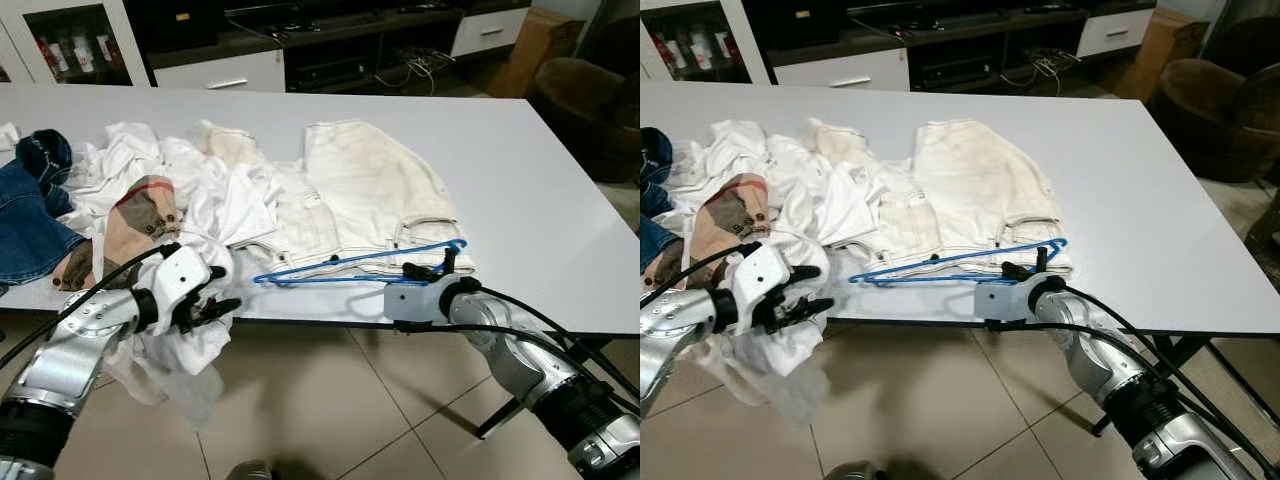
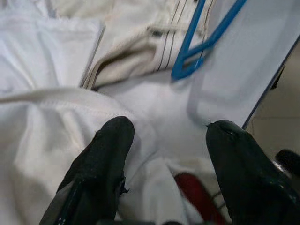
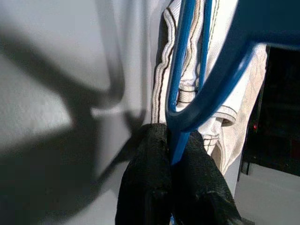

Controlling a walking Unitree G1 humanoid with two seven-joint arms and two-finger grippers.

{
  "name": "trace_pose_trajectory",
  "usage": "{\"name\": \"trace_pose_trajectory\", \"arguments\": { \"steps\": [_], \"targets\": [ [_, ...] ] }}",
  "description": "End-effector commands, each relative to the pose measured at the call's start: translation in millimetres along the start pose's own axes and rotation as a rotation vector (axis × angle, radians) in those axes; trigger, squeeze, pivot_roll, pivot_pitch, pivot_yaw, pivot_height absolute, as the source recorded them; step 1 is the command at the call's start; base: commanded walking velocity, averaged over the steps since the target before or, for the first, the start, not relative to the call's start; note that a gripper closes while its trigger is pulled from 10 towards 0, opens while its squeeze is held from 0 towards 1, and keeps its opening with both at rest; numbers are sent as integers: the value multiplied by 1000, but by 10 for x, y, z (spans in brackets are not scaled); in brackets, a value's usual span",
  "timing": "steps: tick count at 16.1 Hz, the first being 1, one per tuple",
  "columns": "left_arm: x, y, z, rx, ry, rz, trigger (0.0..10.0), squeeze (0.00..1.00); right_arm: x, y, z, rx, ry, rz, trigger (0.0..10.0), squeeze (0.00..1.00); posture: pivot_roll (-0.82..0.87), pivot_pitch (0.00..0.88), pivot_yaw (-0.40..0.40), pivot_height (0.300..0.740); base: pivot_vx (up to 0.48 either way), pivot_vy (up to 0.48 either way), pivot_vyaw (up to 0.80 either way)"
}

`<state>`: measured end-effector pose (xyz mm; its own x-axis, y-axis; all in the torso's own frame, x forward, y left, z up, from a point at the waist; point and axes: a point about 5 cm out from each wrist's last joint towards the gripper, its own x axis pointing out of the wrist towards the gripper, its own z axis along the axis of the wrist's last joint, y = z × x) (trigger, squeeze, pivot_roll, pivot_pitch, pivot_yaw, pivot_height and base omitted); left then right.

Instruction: Hang hanger

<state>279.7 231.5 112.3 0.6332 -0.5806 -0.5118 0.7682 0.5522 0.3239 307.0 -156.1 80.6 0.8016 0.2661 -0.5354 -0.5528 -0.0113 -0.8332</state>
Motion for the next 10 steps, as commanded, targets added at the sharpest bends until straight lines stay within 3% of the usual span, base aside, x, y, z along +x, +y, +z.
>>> {"name": "trace_pose_trajectory", "arguments": {
  "steps": [1, 6, 10],
  "targets": [
    [-14, -4, -39, 17, 29, -14, 10000, 0, -40, 143, -290, 28, 139, 81, 10000, 0, 119, 0, 13, 740, 0, 0, 0],
    [-60, 69, -140, 50, 84, 13, 10000, 0, -49, 97, -378, 44, 183, 65, 10000, 0, 121, 0, 14, 740, 0, 0, 0],
    [-38, 93, -141, 64, 69, 46, 10000, 0, -60, 64, -365, 88, 168, 57, 10000, 0, 120, 0, 12, 740, 0, 0, 0]
  ]
}}
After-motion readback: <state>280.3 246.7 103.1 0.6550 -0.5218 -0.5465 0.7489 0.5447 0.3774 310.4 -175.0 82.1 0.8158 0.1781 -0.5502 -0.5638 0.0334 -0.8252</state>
